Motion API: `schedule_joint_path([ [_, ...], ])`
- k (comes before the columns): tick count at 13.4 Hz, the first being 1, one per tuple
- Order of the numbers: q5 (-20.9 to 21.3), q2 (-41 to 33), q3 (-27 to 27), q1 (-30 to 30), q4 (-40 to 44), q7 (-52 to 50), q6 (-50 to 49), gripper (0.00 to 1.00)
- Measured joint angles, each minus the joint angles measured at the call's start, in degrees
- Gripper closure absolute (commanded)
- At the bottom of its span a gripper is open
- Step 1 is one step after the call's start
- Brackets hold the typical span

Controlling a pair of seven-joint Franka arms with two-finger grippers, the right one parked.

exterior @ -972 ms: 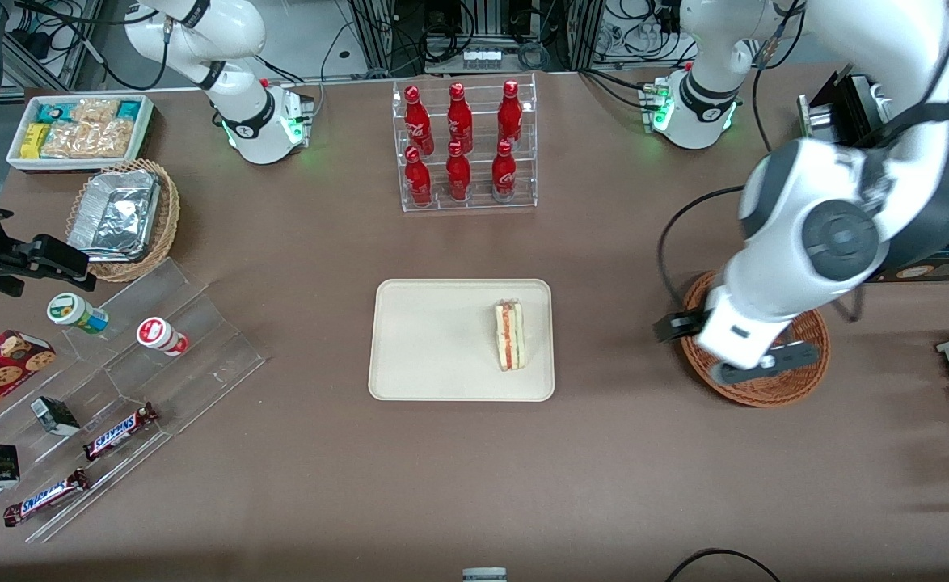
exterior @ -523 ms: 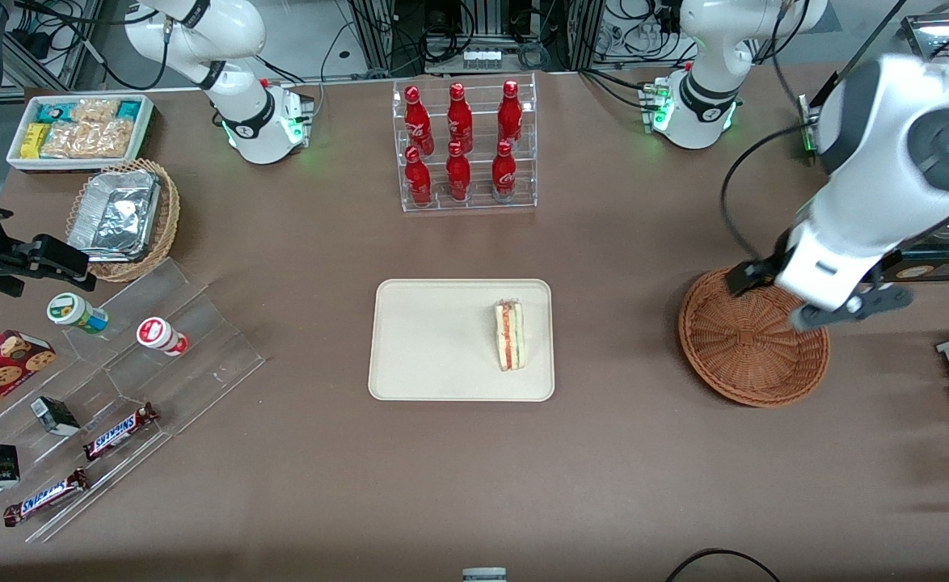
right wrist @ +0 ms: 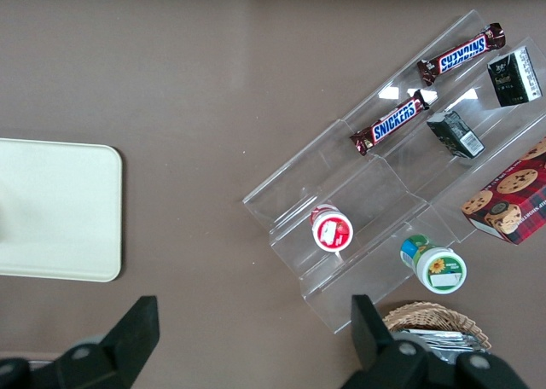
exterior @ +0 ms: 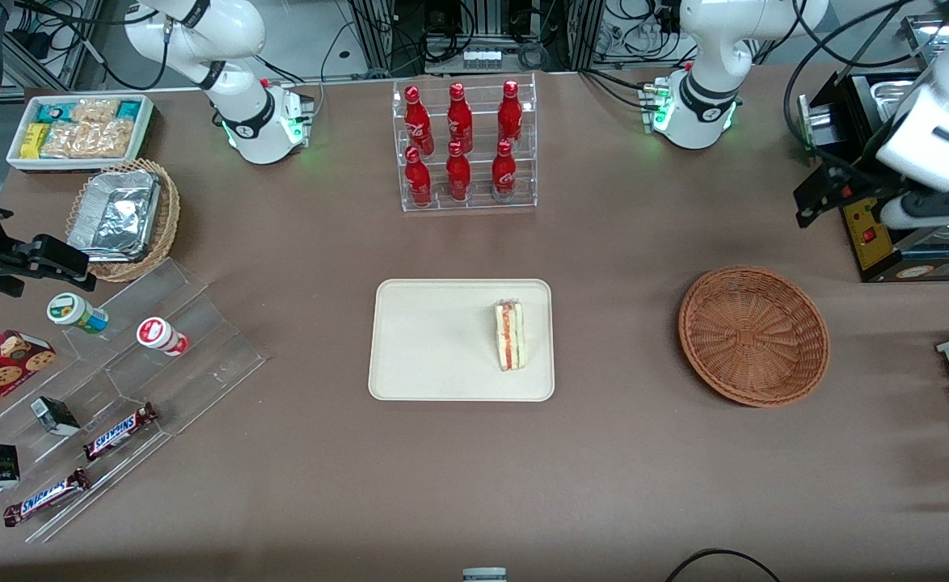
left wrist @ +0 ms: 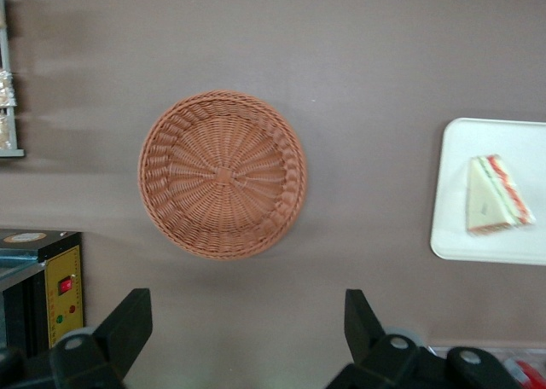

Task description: Place sandwich from basket to tray

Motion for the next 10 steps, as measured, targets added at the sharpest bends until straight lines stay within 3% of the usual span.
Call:
schedule_joint_path([
  [10,-0.7,0.8,2.1,-0.1,0.8,4.4,-2.9,0.0],
])
